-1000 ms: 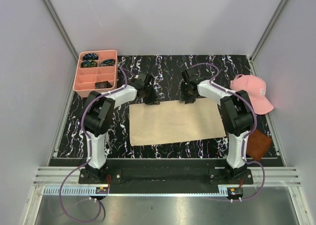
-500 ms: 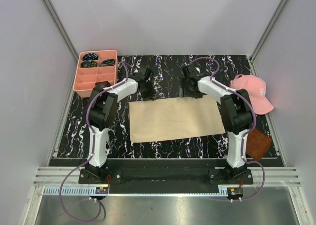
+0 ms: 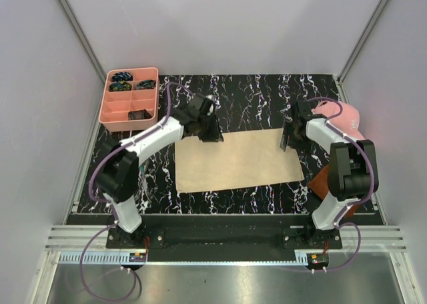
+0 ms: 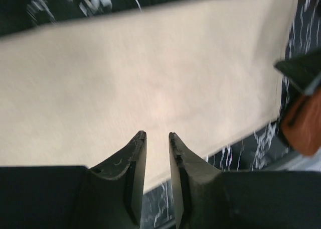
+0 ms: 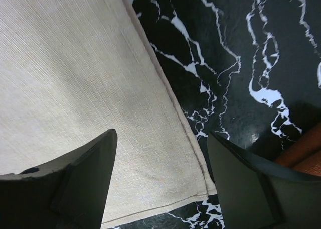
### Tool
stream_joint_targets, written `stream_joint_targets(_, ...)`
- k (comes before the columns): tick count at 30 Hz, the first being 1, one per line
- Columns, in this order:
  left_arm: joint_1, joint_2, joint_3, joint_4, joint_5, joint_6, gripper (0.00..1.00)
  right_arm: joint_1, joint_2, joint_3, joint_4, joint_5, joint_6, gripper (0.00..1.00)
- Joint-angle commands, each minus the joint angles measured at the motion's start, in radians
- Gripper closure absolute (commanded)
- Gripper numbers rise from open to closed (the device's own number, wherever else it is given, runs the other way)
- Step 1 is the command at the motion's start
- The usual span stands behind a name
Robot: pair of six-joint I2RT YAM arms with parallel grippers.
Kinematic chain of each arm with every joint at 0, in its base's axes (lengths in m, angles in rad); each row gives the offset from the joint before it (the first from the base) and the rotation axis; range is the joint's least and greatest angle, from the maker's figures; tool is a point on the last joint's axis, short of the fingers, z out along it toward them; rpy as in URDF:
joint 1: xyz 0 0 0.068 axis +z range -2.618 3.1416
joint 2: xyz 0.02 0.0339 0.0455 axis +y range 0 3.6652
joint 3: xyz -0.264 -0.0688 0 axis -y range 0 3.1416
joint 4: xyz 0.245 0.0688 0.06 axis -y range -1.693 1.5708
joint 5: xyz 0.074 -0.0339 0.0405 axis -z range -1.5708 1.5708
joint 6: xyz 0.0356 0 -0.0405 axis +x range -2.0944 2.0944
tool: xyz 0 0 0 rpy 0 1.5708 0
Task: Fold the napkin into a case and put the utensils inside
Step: Pick up the rectangle-folded napkin from the center of the board.
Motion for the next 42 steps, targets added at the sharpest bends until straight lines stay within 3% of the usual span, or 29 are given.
stream_joint_targets(1,-0.056,-0.106,-0.121,0.045,0.051,0.007,0.73,-0.012,-0.013,-0.039,0.058,-0.022,-0.018,0.21)
stream_joint_targets(8,-0.082,-0.268,-0.258,0.094,0.083,0.006,0.63,-0.040,0.056,-0.053,0.116,-0.083,-0.027,0.24)
stream_joint_targets(15,-0.080,-0.288,-0.299,0.093,0.098,0.012,0.61,-0.051,0.087,-0.049,0.115,-0.127,-0.023,0.29)
stream_joint_targets(19,-0.080,-0.291,-0.299,0.091,0.077,0.009,0.61,-0.051,0.079,-0.046,0.094,-0.174,-0.017,0.37)
stream_joint_targets(26,-0.071,-0.264,-0.273,0.090,0.089,0.000,0.61,-0.049,0.081,-0.051,0.109,-0.231,-0.013,0.74)
stream_joint_targets(34,-0.054,-0.193,-0.287,0.102,0.042,-0.006,0.61,-0.051,0.012,-0.048,0.097,-0.194,0.017,1.00)
stream_joint_targets(42,-0.051,-0.040,-0.270,0.198,0.048,-0.077,0.65,-0.052,-0.116,-0.043,0.012,-0.038,0.031,1.00)
